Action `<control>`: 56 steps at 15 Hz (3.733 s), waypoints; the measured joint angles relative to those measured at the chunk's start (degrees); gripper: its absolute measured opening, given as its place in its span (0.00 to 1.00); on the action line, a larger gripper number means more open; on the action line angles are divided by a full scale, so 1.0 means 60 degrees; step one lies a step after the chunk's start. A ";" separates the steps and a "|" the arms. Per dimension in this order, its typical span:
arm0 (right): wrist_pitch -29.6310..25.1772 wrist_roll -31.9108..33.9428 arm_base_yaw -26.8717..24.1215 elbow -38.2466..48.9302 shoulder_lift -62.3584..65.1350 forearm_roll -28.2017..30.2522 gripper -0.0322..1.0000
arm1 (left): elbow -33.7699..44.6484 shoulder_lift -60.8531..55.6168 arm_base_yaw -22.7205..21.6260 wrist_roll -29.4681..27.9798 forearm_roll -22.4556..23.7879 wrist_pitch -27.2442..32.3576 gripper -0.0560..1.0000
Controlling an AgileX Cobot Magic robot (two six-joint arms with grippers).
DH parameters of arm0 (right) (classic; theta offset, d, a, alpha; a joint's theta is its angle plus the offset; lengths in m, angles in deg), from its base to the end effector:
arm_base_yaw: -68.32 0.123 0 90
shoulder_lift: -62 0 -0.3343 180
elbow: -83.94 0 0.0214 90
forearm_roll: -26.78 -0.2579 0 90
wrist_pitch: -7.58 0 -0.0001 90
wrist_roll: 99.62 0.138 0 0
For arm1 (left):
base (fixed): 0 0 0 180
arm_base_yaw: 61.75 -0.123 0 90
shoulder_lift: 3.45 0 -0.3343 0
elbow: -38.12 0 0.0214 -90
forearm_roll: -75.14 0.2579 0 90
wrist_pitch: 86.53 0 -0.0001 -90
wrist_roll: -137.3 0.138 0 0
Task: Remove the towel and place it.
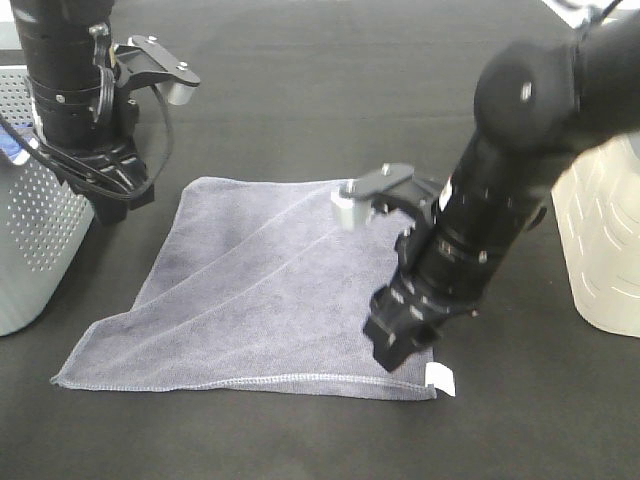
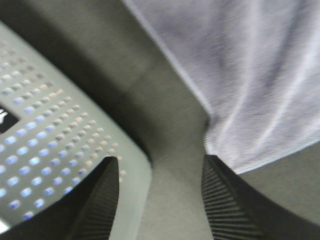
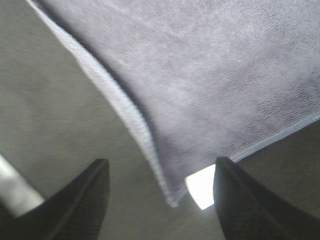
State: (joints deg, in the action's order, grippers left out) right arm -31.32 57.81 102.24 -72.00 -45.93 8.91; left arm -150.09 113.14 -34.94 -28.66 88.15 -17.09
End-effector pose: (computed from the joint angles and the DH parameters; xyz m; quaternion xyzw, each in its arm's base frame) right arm 0.2619 0.2082 0.1513 -0.3667 0.9208 0.1141 0.0675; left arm 0.3767 -0.1577 0.2262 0.3821 0.9178 0.1040 0.0307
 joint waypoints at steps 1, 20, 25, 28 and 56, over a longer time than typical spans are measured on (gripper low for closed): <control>0.0296 -0.0010 0.0010 0.0229 0.0000 0.0181 0.57 | 0.0000 0.0000 0.0000 -0.0057 0.0067 0.0000 0.50; 0.1404 -0.3218 0.0010 0.1375 -0.0688 -0.0850 0.30 | 0.0000 0.0000 0.0000 -0.0095 0.0095 0.0029 0.50; 0.0726 -0.3218 0.0010 0.1375 -0.0688 -0.0678 0.03 | 0.0000 0.0000 0.0000 -0.0095 0.0095 0.0029 0.50; 0.0401 -0.3094 0.0010 0.1375 -0.0688 -0.0449 0.03 | 0.0000 0.0000 0.0000 -0.0095 0.0095 0.0029 0.50; -0.0563 -0.2282 0.0010 0.1604 -0.0019 -0.0115 0.37 | 0.0000 0.0000 0.0000 -0.0095 0.0067 0.0038 0.50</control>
State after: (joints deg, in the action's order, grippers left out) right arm -34.70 44.12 102.30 -62.38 -46.05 8.22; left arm -150.09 113.14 -34.94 -29.24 88.55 -16.86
